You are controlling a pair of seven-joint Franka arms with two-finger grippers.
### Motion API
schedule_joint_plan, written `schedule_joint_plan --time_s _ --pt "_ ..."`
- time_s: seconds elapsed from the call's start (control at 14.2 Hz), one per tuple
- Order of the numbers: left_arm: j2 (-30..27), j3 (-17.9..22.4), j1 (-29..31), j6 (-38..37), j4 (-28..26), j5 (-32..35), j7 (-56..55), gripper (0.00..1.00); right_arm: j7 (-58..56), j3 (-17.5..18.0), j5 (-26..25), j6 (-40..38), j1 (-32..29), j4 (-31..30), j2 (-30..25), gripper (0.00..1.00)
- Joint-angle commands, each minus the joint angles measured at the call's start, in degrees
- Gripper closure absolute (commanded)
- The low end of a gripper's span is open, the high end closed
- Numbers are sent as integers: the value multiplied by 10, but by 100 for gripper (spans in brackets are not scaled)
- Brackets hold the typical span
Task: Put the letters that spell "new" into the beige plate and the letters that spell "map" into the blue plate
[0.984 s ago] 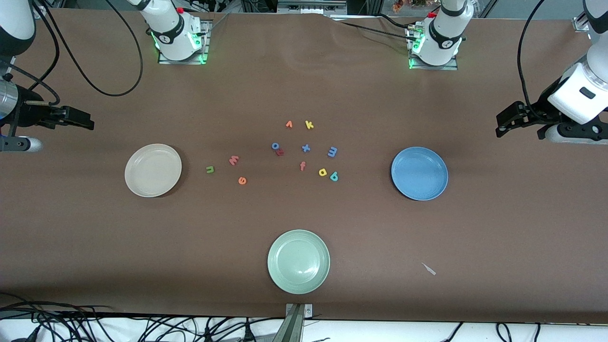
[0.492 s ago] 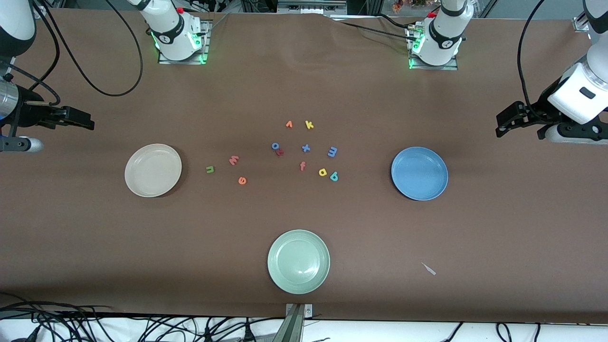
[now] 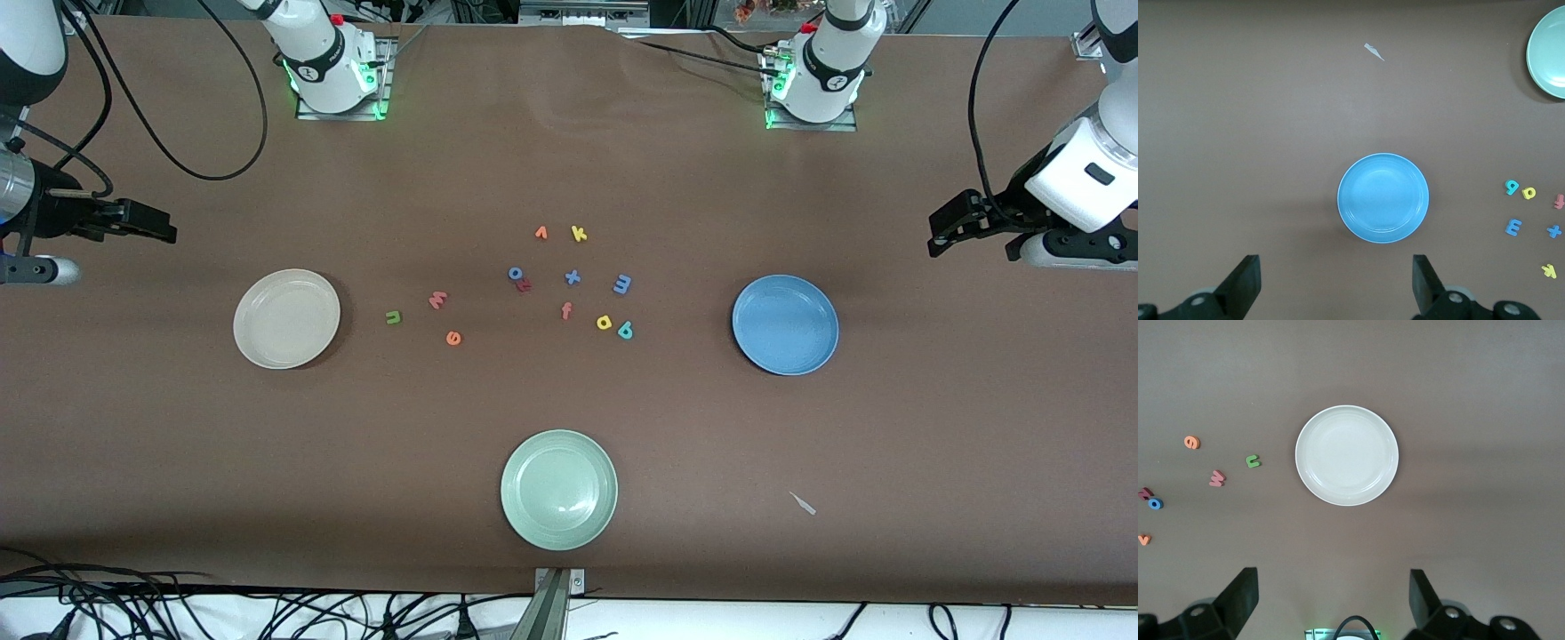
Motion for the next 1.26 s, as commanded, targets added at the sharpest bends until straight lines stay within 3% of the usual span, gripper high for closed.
schedule_joint_plan --time_s 0.0,1.19 --pt "-5 2 -2 -10 5 -5 0 0 1 6 -5 1 -5 0 -3 0" --pt "-5 2 -2 -13 5 -5 0 0 -1 5 -16 55 -5 0 -2 0"
